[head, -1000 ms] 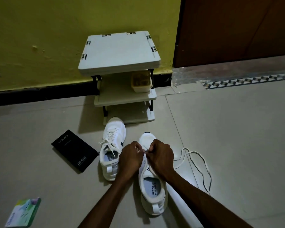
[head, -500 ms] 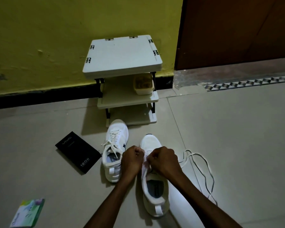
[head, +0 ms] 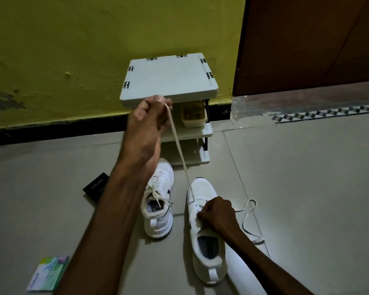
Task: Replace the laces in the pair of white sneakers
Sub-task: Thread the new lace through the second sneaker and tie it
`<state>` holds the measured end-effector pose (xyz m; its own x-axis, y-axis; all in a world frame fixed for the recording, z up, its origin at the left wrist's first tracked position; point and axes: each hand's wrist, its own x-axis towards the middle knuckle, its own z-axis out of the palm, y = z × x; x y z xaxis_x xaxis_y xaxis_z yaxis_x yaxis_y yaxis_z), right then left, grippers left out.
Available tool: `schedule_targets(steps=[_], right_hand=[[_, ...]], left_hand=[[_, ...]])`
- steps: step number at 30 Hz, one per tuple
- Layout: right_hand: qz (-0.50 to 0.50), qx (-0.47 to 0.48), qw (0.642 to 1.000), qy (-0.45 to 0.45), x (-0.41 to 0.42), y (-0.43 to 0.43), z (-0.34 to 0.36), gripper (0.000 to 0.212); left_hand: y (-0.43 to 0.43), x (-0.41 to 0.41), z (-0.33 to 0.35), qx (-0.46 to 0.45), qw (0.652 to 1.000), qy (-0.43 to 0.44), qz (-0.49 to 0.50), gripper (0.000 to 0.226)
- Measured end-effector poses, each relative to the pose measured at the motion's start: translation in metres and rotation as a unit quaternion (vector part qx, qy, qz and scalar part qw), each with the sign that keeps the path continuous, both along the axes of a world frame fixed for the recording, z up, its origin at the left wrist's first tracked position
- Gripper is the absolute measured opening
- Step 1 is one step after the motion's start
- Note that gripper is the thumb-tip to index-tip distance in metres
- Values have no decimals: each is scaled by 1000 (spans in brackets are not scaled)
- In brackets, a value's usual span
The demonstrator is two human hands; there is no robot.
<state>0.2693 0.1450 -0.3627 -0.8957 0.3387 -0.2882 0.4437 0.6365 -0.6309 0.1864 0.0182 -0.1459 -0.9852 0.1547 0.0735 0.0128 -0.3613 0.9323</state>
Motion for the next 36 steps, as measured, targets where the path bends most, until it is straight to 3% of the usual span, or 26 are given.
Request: schedule_targets(steps=[2, 3, 4, 5, 6, 7, 8, 9, 11, 15, 17, 19, 20, 21, 23, 24, 26, 28, 29, 31, 34, 36], right_hand=[[-1, 14, 1000, 23, 2, -3, -1, 23], [-3, 24, 999, 38, 4, -6, -2, 23], [-6, 35, 998, 53, 5, -7, -3, 24], [-5, 44, 997, 64, 7, -9, -4, 26], [0, 47, 996, 75, 8, -10, -6, 27], [8, 47, 995, 85, 9, -11, -7, 29], [13, 45, 995, 91, 11, -11, -8, 29], [16, 43, 994, 96, 12, -11, -9, 30], [15, 26, 994, 102, 13, -10, -7, 34], [15, 22, 991, 128, 14, -9, -4, 46], [10, 24, 993, 119, 14, -8, -5, 42], [10, 23, 994, 105, 13, -7, -6, 33], [11, 24, 995, 96, 13, -7, -6, 31], [11, 28, 996, 89, 12, -7, -6, 30], [12, 36, 997, 68, 9, -7, -3, 30], [11, 36, 998, 54, 7, -6, -2, 29], [10, 14, 999, 40, 5, -3, -3, 26], [10, -10, 999, 35, 6, -1, -2, 24], [11, -15, 999, 33, 7, -1, -2, 24], [19, -12, 999, 33, 8, -1, 1, 27], [27, -10, 998, 55, 10, 6, 5, 35], [15, -39, 994, 96, 13, 16, 9, 17]], left_hand=[[5, 7, -19, 57, 993, -66, -80, 13], [8, 11, -37, 27, 987, -111, -109, 14], [11, 14, -58, -69, 980, -146, -120, 16], [15, 15, -82, -228, 954, -149, -123, 17], [18, 16, -106, -413, 895, -111, -122, 19], [20, 18, -129, -573, 809, -58, -121, 25], [22, 22, -146, -676, 727, -15, -121, 32], [24, 27, -159, -730, 671, 11, -128, 39], [25, 32, -179, -764, 629, 28, -141, 48], [24, 28, -200, -771, 615, 39, -162, 52], [24, 24, -208, -773, 606, 48, -182, 42], [24, 18, -210, -757, 622, 43, -197, 34], [22, 14, -205, -732, 649, 31, -207, 32], [21, 10, -196, -684, 698, 10, -212, 30], [16, 5, -160, -477, 854, -66, -200, 25], [15, 5, -133, -343, 915, -97, -191, 25], [9, 8, -76, -125, 971, -95, -179, 27], [6, 9, -35, -45, 983, -56, -170, 27], [6, 10, -27, -84, 984, -30, -157, 28], [6, 12, -29, -302, 945, 45, -116, 29], [5, 12, -70, -612, 780, 113, -59, 27], [2, 16, -99, -728, 674, 122, -15, 27]])
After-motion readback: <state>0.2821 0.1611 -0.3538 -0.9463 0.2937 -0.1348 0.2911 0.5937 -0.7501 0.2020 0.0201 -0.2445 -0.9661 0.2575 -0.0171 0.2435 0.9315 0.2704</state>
